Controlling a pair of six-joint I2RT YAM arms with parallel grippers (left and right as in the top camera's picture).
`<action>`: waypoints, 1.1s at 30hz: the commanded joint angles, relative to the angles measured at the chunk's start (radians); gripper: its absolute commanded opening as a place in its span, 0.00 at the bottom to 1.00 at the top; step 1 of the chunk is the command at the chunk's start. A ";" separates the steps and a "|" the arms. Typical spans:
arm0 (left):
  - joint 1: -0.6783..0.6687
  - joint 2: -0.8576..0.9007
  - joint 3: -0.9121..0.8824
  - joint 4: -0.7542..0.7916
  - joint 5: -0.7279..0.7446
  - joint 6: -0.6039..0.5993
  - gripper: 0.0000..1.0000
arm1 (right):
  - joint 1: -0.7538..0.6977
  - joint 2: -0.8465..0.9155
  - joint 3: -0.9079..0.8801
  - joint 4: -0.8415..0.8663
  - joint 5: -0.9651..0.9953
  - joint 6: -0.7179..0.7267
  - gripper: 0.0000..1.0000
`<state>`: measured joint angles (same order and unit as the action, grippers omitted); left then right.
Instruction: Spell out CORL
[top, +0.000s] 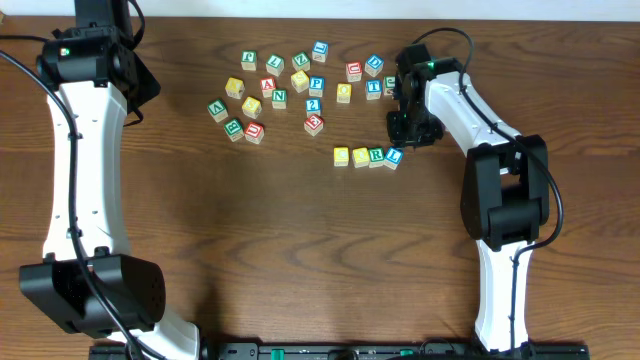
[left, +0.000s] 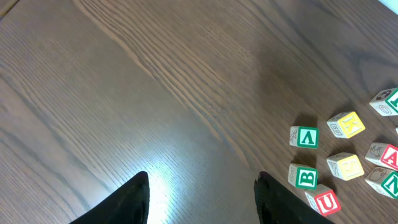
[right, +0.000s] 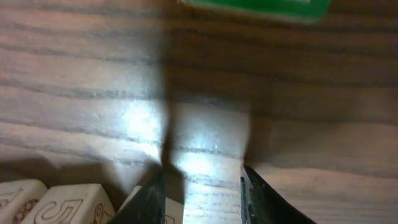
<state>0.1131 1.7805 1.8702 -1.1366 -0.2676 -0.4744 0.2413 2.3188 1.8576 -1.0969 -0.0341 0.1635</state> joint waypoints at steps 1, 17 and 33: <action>0.000 0.015 -0.015 0.000 -0.003 -0.009 0.53 | -0.011 -0.032 0.047 -0.053 -0.010 0.032 0.37; 0.000 0.015 -0.015 0.000 -0.003 -0.009 0.53 | -0.019 -0.035 0.051 -0.311 -0.010 0.093 0.38; 0.000 0.015 -0.015 0.000 -0.003 -0.009 0.53 | 0.008 -0.035 0.006 -0.262 -0.029 0.095 0.38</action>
<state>0.1131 1.7805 1.8702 -1.1362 -0.2676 -0.4744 0.2462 2.3146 1.8771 -1.3785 -0.0513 0.2432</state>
